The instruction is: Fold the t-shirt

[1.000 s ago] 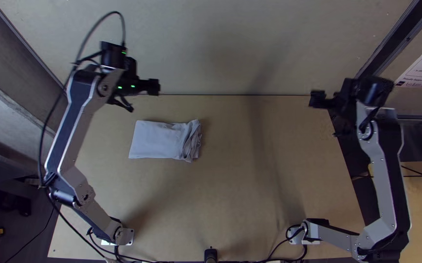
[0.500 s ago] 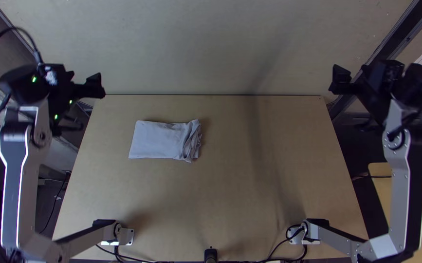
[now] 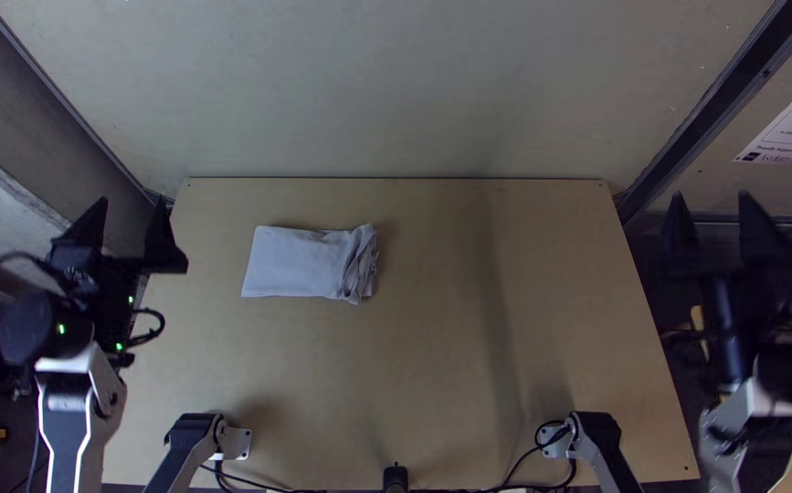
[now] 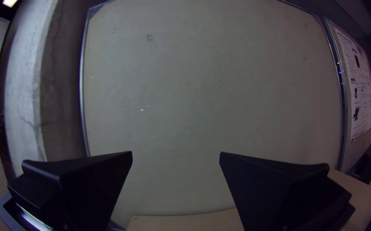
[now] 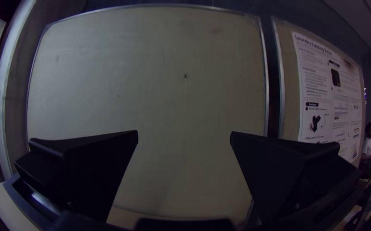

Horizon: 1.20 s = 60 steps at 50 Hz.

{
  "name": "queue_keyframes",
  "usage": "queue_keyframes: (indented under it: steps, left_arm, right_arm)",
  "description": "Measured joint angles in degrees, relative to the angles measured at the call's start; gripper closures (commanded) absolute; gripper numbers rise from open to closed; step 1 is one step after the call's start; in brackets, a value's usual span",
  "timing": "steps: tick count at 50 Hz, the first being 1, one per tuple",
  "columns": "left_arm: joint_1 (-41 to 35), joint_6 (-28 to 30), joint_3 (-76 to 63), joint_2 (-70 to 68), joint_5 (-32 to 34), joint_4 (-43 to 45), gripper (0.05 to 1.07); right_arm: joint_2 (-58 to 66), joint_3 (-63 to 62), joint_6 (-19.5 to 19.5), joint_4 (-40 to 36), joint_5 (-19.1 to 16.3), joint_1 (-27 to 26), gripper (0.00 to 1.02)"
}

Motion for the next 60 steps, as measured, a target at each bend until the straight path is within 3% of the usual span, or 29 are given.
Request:
queue_keyframes:
  steps: [4,21,38,48,60]
  left_arm:
    - [0.2,0.2,-5.6,-5.2,-0.3,1.4,0.09]
    - [0.3,2.6,-31.8,-31.2,-0.8,8.0,0.1]
    - [0.7,3.6,-45.0,-31.7,-4.2,16.0,0.1]
    - [0.0,3.1,-51.9,-31.7,-4.4,14.8,0.1]
    - [-0.5,1.3,-51.9,-31.9,-2.7,8.1,0.1]
  right_arm:
    - [-8.2,-8.0,0.7,3.5,0.0,0.0,0.03]
    - [-30.6,-27.2,6.5,4.5,0.0,0.0,0.03]
    - [-32.0,-41.5,9.3,8.1,0.7,-0.9,0.03]
    - [-32.0,-53.0,9.7,17.0,0.7,0.1,0.03]
    - [-32.0,-59.1,9.7,17.7,0.9,-0.8,0.03]
